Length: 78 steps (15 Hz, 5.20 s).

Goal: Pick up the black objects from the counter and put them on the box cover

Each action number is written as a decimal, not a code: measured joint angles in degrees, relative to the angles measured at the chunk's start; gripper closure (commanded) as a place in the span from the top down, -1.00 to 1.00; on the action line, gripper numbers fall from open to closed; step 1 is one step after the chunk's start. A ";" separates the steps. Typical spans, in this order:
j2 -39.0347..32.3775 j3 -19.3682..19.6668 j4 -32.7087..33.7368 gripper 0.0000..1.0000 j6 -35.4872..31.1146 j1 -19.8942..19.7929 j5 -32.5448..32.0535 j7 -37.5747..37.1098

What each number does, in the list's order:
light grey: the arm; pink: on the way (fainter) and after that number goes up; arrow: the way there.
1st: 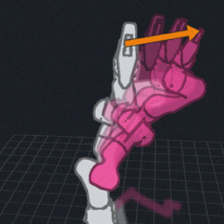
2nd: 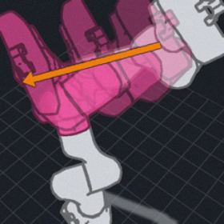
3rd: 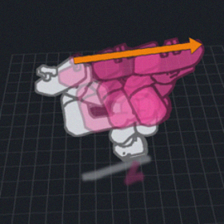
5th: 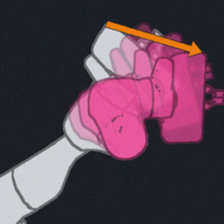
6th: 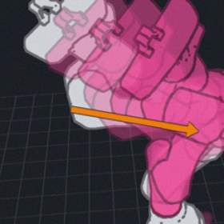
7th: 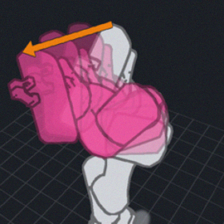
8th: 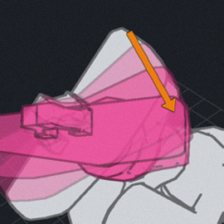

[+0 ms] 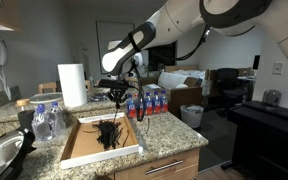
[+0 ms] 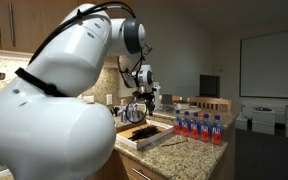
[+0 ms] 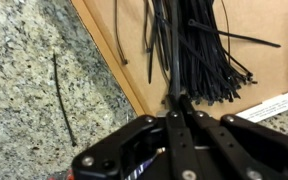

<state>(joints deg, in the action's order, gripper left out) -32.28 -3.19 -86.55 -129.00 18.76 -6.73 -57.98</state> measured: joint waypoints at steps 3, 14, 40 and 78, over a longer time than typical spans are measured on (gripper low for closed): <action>-3.96 -0.72 5.29 -0.97 5.56 0.36 0.02 3.60; -15.05 -1.02 23.10 0.22 18.30 2.74 0.02 10.46; 6.92 3.47 -8.97 1.00 -1.74 -7.52 3.93 10.53; -26.05 4.46 24.41 -0.20 13.34 -11.82 5.99 33.06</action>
<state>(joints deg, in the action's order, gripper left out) -58.33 1.27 -62.14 -115.66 6.94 -0.74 -24.92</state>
